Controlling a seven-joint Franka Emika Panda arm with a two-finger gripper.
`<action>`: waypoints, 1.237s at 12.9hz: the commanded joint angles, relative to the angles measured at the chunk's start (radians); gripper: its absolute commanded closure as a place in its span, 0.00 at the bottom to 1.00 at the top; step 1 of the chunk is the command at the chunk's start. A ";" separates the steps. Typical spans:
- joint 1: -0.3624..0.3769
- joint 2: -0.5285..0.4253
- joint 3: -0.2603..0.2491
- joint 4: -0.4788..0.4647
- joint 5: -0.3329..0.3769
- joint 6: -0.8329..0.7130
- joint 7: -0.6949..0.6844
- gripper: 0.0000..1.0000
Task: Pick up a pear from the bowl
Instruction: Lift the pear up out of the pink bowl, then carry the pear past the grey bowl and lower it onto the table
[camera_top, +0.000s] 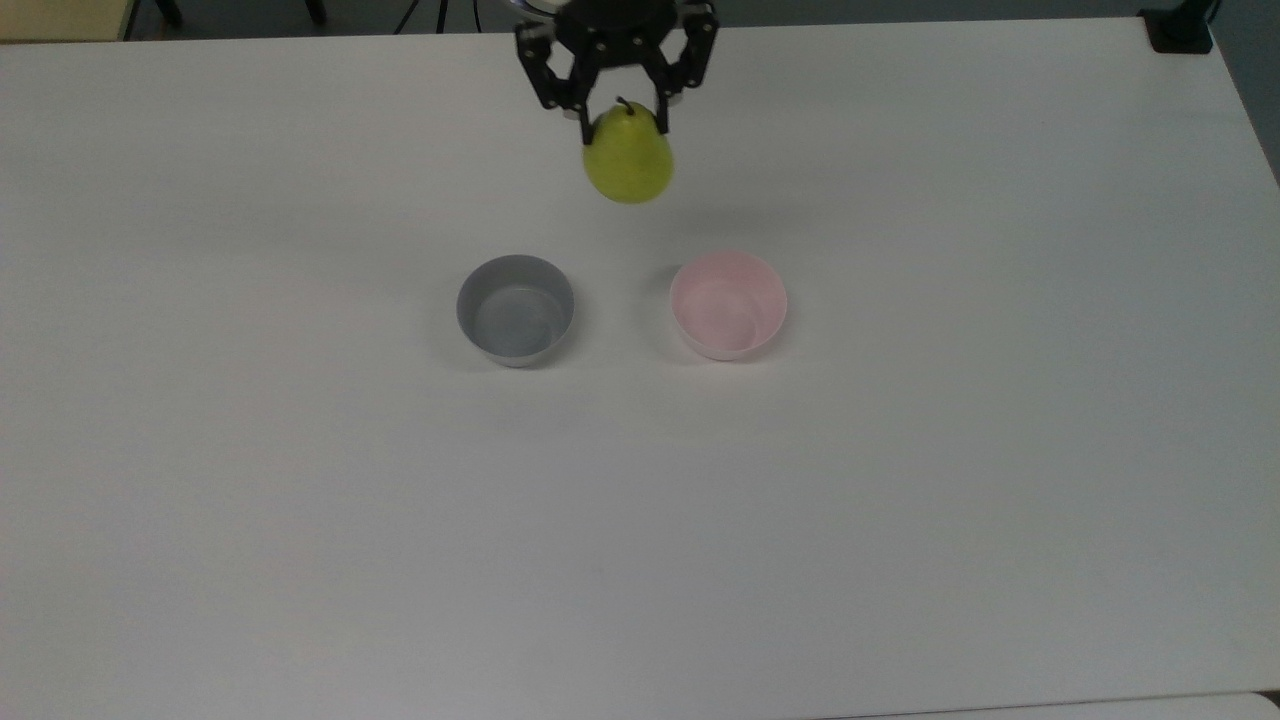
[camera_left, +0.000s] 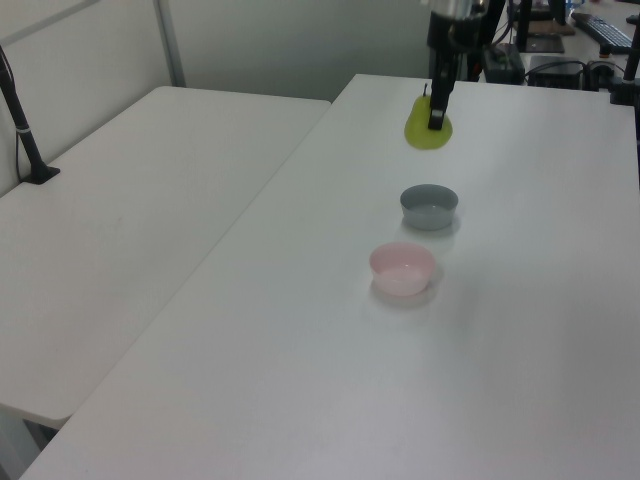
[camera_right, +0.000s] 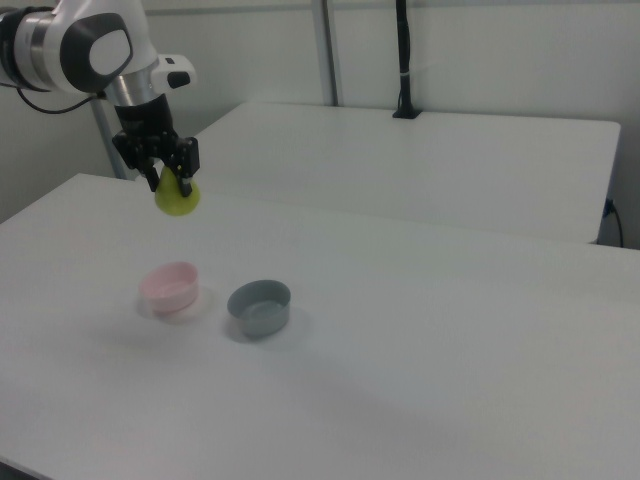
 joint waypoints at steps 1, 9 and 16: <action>-0.087 -0.021 -0.004 -0.004 0.011 -0.031 -0.095 1.00; -0.281 0.031 -0.012 0.049 0.012 -0.017 -0.381 1.00; -0.353 0.149 -0.038 0.056 0.037 0.114 -0.470 1.00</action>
